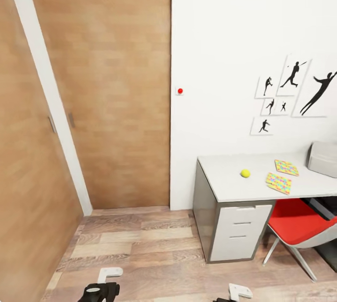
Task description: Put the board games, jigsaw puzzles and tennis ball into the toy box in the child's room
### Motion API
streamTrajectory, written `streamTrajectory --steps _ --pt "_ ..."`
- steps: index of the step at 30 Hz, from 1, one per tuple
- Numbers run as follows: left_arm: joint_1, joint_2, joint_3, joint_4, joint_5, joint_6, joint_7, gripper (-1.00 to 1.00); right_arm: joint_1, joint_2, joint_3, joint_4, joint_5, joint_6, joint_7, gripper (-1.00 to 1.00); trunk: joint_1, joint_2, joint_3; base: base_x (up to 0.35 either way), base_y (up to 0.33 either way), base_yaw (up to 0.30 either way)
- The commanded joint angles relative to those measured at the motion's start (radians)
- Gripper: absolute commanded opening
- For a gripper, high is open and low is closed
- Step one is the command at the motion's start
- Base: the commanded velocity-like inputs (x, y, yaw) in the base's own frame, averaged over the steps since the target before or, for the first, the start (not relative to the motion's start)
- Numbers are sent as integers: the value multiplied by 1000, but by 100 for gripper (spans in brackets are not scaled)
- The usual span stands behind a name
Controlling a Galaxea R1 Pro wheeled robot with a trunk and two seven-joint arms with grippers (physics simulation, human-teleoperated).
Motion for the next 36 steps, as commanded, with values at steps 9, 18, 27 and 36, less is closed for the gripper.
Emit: streamTrajectory --steps 9,18,27,36 --pt "1 0 0 -3 1 6 3 100 0 0 -1 -1 -7 5 -5 100 0 -1 0 0 0 -279" --pt "1 0 0 -3 -1 6 3 100 0 0 -1 0 -7 4 -5 100 0 -1 0 0 0 -279" --pt "1 0 0 -3 -1 5 3 100 0 0 -1 0 -7 3 -6 100 0 -1 0 0 0 -279" --pt "1 1 0 -3 -1 5 3 100 0 0 -1 0 -7 3 -6 100 0 -1 0 0 0 -279"
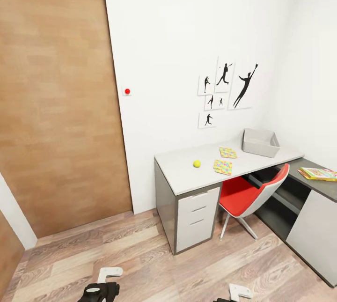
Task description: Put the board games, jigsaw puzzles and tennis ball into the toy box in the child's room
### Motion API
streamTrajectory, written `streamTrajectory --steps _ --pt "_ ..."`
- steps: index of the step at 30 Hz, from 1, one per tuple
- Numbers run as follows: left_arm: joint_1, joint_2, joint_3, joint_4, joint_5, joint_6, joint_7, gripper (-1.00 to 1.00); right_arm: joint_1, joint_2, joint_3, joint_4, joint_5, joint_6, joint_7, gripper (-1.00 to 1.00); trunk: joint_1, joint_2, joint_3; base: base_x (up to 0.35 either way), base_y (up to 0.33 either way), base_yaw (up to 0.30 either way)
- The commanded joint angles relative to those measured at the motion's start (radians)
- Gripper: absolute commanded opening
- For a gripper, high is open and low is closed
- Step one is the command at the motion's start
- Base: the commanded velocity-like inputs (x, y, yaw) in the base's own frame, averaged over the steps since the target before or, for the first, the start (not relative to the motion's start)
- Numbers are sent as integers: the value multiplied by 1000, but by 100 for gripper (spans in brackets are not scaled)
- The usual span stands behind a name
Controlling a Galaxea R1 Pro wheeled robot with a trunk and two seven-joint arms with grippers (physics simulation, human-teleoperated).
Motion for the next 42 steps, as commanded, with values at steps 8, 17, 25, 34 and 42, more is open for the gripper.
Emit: streamTrajectory --steps 8,17,25,34,42 --pt "1 0 0 -2 1 6 3 100 0 0 -1 -2 -7 5 -4 100 0 -1 0 0 0 -279" --pt "1 0 -2 -2 0 6 3 100 0 0 -1 -2 -6 5 -4 100 0 -1 0 0 0 -279" --pt "1 -1 -3 -3 0 6 3 100 0 0 -1 -2 -6 5 -4 100 0 -1 0 0 0 -279" --pt "1 -2 -3 -2 0 6 3 100 0 0 -1 -2 -6 5 -4 100 0 -1 0 0 0 -279" --pt "1 -2 -3 -2 -1 6 3 100 0 -1 -1 -2 -6 5 -4 100 0 -1 0 0 0 -279"
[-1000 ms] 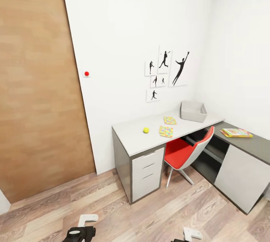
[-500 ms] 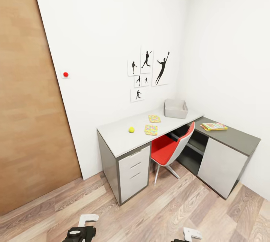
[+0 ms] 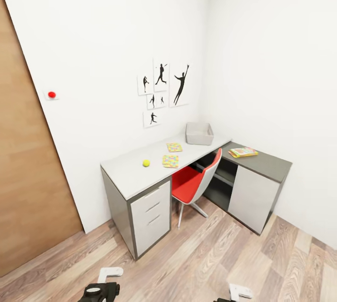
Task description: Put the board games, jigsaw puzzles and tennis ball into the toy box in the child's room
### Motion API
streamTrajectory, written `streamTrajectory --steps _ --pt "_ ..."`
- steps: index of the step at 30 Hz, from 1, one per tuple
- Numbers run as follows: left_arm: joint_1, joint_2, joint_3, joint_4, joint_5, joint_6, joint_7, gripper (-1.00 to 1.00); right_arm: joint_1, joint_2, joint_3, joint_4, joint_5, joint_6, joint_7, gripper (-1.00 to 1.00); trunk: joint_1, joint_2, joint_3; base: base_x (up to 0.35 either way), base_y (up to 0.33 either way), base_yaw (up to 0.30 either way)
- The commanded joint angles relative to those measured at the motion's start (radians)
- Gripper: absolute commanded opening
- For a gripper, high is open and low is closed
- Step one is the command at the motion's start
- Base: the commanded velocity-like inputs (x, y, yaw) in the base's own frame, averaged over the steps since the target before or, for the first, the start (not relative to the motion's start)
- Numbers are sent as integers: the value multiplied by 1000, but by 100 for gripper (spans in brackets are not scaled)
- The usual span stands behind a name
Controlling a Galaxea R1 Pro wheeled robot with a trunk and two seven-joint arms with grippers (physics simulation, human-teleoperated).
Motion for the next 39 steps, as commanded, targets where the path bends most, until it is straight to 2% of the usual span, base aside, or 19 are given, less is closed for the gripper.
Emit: streamTrajectory --steps 1,39 --pt "1 0 0 -3 1 6 3 100 0 1 -1 -2 -7 5 -4 100 0 -1 0 0 0 -279" --pt "1 -2 -2 -2 0 6 3 100 1 0 -2 -2 -8 5 -4 100 0 -1 0 0 0 -279"
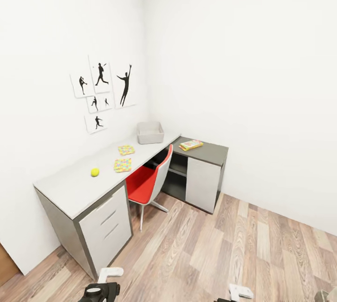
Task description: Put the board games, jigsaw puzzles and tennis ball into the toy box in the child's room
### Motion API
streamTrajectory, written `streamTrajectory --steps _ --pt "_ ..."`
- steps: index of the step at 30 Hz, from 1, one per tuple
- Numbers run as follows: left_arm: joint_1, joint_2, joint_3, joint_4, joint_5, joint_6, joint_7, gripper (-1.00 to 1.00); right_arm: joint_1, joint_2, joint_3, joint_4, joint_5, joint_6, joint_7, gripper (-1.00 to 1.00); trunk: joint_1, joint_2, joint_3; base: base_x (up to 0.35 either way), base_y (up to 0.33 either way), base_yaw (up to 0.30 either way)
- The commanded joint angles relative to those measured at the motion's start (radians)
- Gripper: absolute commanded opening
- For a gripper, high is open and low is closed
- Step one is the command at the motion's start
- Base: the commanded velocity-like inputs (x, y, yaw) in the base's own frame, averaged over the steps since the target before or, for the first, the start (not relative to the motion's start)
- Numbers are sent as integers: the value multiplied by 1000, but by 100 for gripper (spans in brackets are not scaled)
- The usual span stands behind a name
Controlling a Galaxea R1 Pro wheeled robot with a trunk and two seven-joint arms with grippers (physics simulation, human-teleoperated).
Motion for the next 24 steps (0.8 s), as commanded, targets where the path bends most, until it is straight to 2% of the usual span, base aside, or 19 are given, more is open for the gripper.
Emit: streamTrajectory --steps 1,24 --pt "1 0 -1 -2 0 6 4 100 0 0 -1 -2 -7 5 -4 100 0 -1 0 0 0 -279" --pt "2 0 -1 -3 0 6 4 100 0 0 -1 -2 -7 5 -4 100 0 -1 0 0 0 -279"
